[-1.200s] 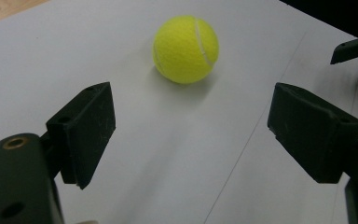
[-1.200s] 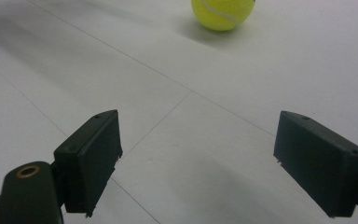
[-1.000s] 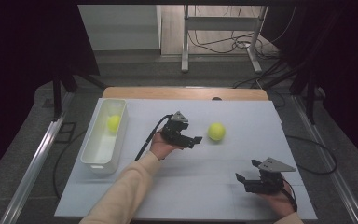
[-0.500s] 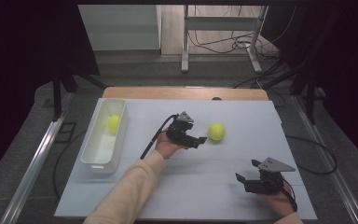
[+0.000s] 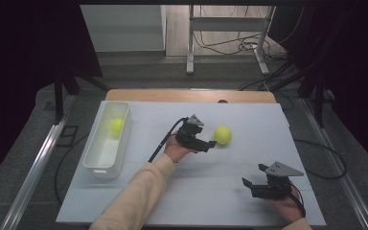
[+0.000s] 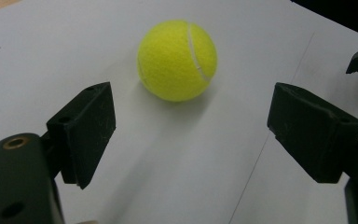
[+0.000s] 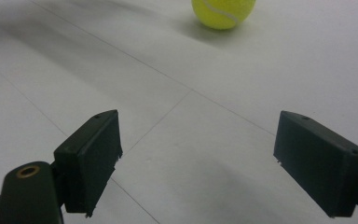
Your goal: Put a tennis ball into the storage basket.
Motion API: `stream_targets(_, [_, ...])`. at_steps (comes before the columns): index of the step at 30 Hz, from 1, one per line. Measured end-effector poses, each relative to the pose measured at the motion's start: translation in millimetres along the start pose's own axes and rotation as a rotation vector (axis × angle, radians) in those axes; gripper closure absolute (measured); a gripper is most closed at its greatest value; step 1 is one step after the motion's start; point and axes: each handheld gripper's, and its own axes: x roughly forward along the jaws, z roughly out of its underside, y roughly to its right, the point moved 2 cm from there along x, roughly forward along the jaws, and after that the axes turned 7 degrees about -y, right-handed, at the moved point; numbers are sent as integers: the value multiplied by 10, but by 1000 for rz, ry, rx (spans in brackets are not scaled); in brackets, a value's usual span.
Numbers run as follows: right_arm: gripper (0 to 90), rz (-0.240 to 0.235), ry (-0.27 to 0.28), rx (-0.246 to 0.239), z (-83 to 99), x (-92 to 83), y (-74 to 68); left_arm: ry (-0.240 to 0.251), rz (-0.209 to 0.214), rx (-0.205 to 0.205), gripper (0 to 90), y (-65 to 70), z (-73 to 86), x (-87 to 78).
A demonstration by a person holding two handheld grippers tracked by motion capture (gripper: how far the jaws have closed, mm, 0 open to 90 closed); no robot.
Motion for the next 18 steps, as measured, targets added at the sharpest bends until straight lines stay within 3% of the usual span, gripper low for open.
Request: stream_targets(18, [155,-2,4,1,0,1,6,-19,13,12,131,1,-92,161])
